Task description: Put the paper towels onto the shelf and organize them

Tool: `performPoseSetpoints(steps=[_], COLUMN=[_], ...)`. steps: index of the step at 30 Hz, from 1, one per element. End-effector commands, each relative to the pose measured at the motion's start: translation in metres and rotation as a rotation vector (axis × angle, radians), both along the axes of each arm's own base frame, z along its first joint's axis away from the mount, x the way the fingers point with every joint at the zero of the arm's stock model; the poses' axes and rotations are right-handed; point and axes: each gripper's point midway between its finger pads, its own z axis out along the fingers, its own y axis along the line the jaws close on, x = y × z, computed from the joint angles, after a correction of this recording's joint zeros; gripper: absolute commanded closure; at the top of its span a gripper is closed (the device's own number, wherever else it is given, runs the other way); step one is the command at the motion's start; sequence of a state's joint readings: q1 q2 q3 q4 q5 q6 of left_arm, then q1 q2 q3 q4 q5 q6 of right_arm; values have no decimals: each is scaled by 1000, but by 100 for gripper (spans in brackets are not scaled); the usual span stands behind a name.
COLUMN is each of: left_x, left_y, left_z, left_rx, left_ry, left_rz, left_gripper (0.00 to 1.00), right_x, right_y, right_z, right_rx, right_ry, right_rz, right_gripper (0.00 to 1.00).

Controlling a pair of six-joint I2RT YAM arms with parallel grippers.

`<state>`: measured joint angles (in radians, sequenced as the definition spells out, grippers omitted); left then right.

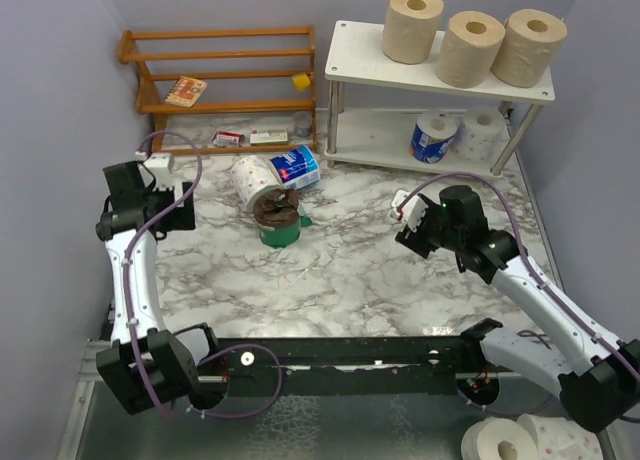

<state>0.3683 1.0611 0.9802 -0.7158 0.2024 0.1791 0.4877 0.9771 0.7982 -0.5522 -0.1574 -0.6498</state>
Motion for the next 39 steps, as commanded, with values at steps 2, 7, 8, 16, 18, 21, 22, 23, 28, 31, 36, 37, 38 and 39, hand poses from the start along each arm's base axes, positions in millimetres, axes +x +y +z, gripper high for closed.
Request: performPoseSetpoints(steps=[2, 7, 8, 16, 18, 21, 22, 23, 28, 31, 36, 37, 38, 39], left_x=[0, -5, -2, 18, 23, 23, 23, 24, 29, 26, 23, 24, 25, 27], left_y=[-108, -168, -171, -201, -205, -220, -223, -225, -232, -239, -243, -244, -243, -243], left_z=[19, 5, 5, 6, 4, 5, 3, 0, -24, -34, -49, -51, -54, -56], left_rx=[26, 155, 191, 396, 416, 386, 381, 381, 403, 384, 396, 403, 412, 424], left_ry=[62, 111, 105, -41, -73, -106, -106, -98, -67, -48, -23, -25, -22, -22], left_rz=[-542, -798, -825, -974, -988, -1045, -1062, -1077, -1126, -1161, -1177, -1174, -1171, -1164], left_gripper=[2, 4, 4, 4, 4, 4, 4, 4, 11, 12, 15, 18, 23, 30], right_x=[4, 17, 22, 47, 45, 35, 32, 29, 25, 25, 26, 26, 26, 26], right_y=[-13, -32, -42, -157, -170, -168, -168, -168, -191, -200, -199, -199, -198, -198], right_z=[2, -6, -7, -16, -8, 11, 18, 21, 18, 12, 11, 11, 10, 10], right_rx=[207, 360, 357, 312, 297, 318, 342, 357, 346, 323, 325, 325, 324, 325], right_ry=[68, 219, 209, 74, 61, 37, 10, -7, -41, -60, -52, -52, -49, -49], right_rz=[-174, -299, -357, -812, -878, -862, -858, -854, -939, -976, -967, -968, -966, -965], right_gripper=[38, 39, 40, 39, 40, 40, 39, 39, 40, 40, 40, 40, 40, 40])
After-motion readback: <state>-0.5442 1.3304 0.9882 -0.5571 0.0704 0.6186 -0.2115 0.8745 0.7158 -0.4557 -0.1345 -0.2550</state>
